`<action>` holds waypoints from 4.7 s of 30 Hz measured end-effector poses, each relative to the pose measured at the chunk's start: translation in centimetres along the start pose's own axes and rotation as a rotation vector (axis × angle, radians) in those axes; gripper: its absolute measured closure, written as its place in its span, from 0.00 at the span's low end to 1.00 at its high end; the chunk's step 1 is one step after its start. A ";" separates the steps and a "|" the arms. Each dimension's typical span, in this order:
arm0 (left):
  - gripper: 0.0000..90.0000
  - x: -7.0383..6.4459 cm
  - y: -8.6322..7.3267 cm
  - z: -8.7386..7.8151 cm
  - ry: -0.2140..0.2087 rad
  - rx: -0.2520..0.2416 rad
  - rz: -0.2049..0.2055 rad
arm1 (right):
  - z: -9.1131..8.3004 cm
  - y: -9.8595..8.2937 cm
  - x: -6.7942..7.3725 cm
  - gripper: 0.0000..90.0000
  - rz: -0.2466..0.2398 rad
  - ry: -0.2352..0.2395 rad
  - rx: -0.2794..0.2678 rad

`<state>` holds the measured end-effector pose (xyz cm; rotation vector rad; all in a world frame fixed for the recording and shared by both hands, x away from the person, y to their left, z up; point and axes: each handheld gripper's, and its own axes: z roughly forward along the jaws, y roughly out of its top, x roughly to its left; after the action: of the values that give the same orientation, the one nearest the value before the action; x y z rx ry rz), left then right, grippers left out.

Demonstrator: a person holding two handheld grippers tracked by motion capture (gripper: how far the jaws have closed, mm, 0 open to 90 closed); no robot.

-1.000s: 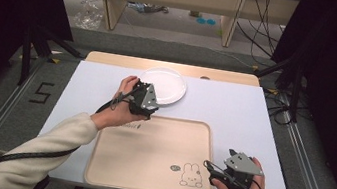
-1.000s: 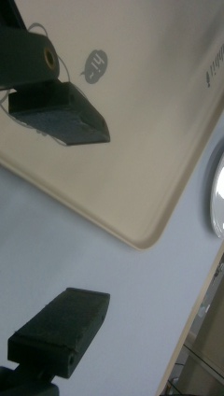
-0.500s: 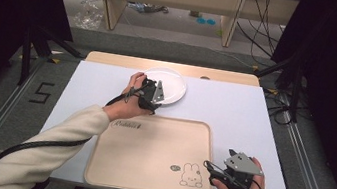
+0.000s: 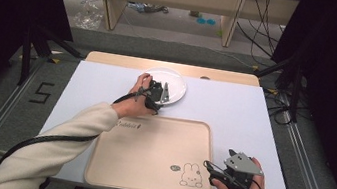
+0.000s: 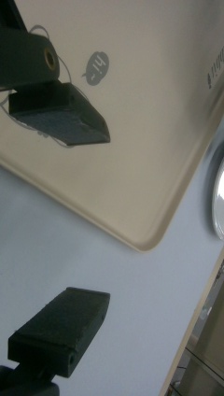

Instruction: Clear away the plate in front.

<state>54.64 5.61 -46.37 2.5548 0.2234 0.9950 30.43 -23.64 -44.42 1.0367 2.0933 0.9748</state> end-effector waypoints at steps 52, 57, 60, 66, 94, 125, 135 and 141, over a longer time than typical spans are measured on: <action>0.97 -1.5 2.1 0.1 0.119 0.179 0.188 | 0.0 -0.1 0.1 0.25 -0.001 0.025 0.005; 0.97 -1.0 1.8 -0.3 0.106 0.183 0.181 | 0.0 -0.1 0.2 0.26 -0.007 0.027 0.006; 0.97 -1.1 1.6 -0.5 0.121 0.178 0.185 | 0.0 -0.1 0.2 0.26 -0.005 0.027 0.008; 0.97 -0.9 1.3 -0.9 0.120 0.175 0.189 | 0.0 -0.1 0.2 0.26 -0.006 0.025 0.009; 0.97 -1.4 0.7 -4.3 0.194 0.116 0.224 | -0.1 0.0 0.1 0.26 0.000 0.017 0.008; 0.97 -3.0 1.1 -8.0 0.243 0.066 0.280 | -0.2 -0.1 0.1 0.26 -0.006 0.011 0.008; 0.97 -3.2 1.2 -9.2 0.262 0.043 0.279 | -0.2 -0.1 0.1 0.26 -0.009 0.013 0.009; 0.97 -3.4 1.2 -9.5 0.263 0.047 0.284 | -0.2 -0.1 0.1 0.26 -0.010 0.013 0.009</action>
<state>45.71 6.36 -41.59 2.5393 -0.0496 1.4490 30.13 -23.65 -44.39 1.0266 2.1129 0.9701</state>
